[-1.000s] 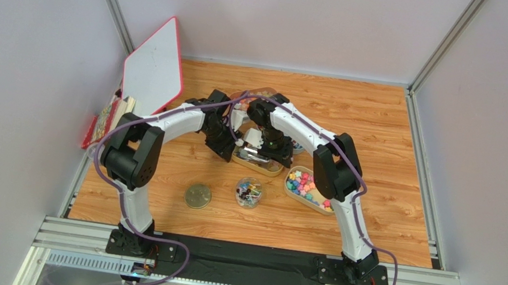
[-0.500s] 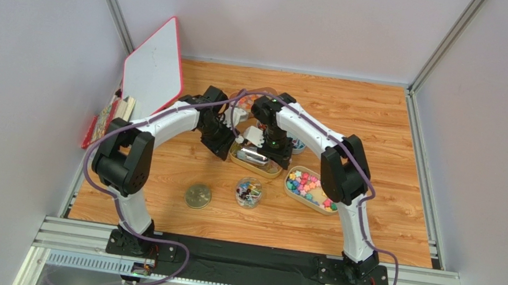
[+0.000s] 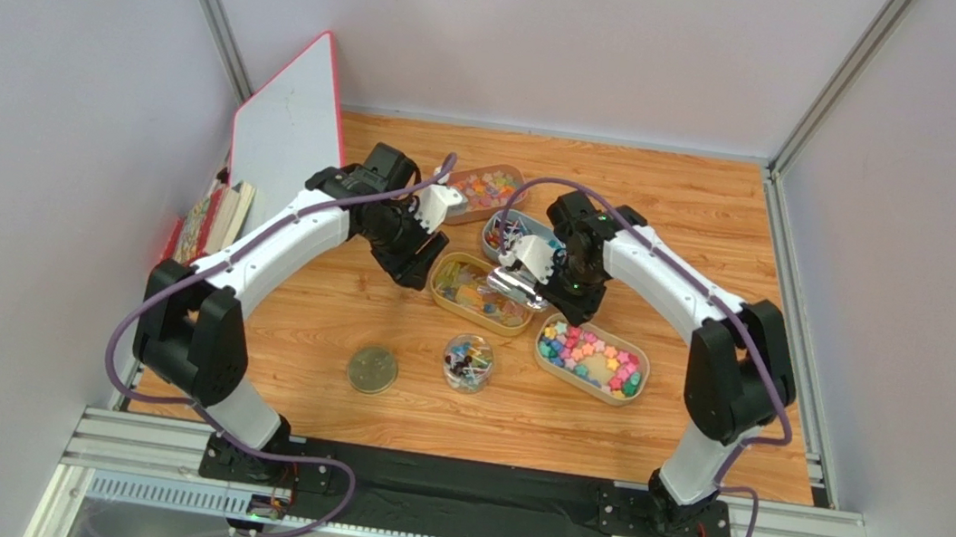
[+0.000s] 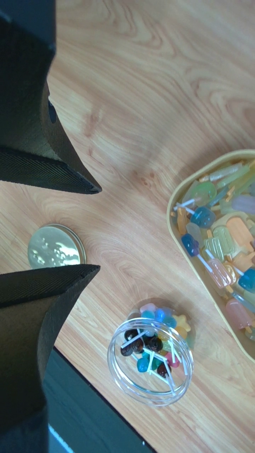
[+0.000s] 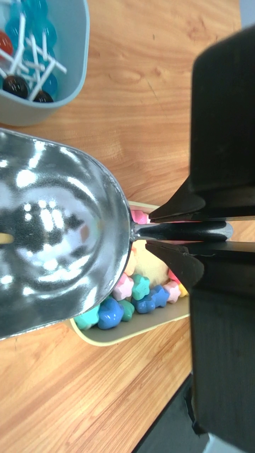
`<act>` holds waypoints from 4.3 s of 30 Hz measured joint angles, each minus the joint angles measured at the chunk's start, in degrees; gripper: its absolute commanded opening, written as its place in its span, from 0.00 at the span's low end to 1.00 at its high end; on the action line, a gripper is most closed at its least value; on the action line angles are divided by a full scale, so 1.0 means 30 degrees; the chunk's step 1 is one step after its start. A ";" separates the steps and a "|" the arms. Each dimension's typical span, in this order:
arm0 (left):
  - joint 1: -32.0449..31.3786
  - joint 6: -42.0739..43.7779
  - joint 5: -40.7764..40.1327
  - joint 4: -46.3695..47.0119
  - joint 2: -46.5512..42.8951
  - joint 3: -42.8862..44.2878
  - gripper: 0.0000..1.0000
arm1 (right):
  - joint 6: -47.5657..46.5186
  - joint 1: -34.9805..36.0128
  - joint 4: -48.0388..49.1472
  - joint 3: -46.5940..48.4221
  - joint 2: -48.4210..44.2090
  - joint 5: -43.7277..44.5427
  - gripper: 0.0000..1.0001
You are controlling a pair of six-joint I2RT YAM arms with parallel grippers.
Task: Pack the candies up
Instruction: Scoop the fake candies from the storage box, then place the fake candies in the packing bottle, then adjust the spatula.
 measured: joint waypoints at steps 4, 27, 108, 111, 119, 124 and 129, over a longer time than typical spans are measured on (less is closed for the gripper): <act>-0.0022 -0.0015 -0.1916 -0.0022 -0.0780 0.0051 1.00 | -0.1311 0.0219 0.0539 -0.1078 -0.2295 0.0036 0.00; -0.0452 -0.2178 -0.4466 0.1260 -0.1800 -0.1020 0.99 | -0.5654 0.6054 -0.4386 0.1311 -0.1814 0.8393 0.00; 0.0131 -0.6164 1.9052 0.3162 0.4809 0.0459 0.00 | -0.2470 -0.0525 -0.0219 -0.5858 -1.9176 -0.5595 0.51; 0.0168 -0.5872 1.9314 0.2674 0.5049 0.0758 0.00 | -0.2375 -0.0546 0.0998 -0.6339 -1.8571 -0.7133 0.51; 0.0350 -0.5472 1.9380 0.2106 0.5056 0.0838 0.00 | -0.2280 -0.0648 0.2980 -0.6666 -1.6145 -0.8269 0.49; 0.0306 -0.5464 1.9482 0.2084 0.5056 0.0838 0.00 | -0.2266 -0.0648 0.3687 -0.6433 -1.5395 -0.8779 0.48; 0.0306 -0.5464 1.9518 0.2069 0.5064 0.0845 0.00 | -0.2157 -0.0648 0.4058 -0.5901 -1.4593 -0.9078 0.24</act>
